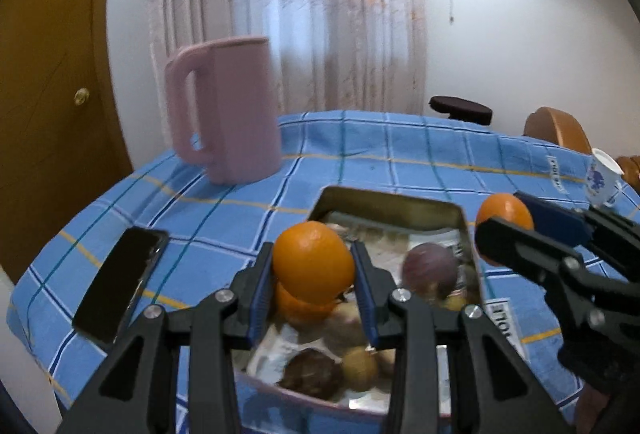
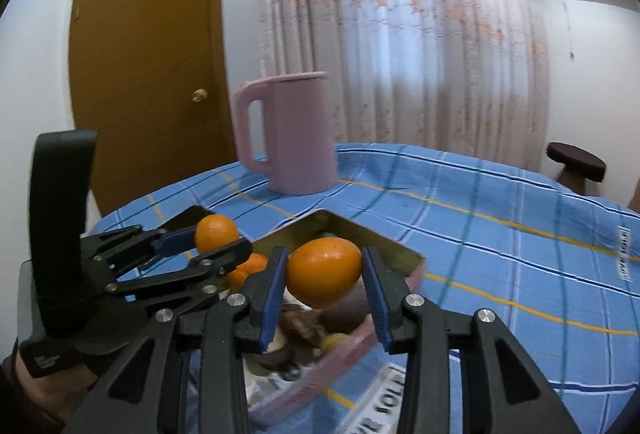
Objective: Organize fruits
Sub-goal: 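Carry the orange over the tin with the left gripper while the right carries its orange, then open both grippers to drop the two oranges into the tin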
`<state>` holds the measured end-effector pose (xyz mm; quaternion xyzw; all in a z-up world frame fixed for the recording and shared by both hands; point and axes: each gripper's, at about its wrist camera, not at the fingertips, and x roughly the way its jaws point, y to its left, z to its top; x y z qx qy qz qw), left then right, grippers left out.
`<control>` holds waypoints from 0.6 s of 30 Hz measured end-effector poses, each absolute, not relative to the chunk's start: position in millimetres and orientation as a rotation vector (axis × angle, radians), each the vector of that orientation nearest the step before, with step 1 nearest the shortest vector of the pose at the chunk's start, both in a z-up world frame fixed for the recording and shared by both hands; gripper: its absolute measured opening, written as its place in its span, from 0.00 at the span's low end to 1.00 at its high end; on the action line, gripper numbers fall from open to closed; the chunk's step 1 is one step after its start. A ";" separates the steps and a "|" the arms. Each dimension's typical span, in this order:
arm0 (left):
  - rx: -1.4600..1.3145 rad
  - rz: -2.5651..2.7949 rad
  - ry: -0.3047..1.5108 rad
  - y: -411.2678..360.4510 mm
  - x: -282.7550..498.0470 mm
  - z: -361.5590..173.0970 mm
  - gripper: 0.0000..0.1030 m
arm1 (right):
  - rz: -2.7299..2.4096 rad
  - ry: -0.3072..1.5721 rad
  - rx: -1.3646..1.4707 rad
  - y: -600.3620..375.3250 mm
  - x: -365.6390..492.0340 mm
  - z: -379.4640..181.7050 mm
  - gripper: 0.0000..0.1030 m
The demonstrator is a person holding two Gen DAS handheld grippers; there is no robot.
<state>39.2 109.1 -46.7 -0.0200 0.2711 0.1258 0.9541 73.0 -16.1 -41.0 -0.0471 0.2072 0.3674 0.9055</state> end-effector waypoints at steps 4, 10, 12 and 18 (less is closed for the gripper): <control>-0.053 0.273 0.565 121.2 37.7 -52.4 0.38 | 0.789 0.450 -0.118 -0.4 71.8 -47.5 0.39; -0.067 0.275 0.589 131.6 36.9 -60.5 0.38 | 0.819 0.486 -0.166 13.0 65.3 -61.2 0.39; -0.073 0.269 0.601 132.5 37.6 -63.8 0.38 | 0.820 0.496 -0.181 15.8 63.6 -65.3 0.39; -0.064 0.270 0.616 131.4 38.8 -67.8 0.39 | 0.831 0.511 -0.194 15.6 61.7 -71.5 0.39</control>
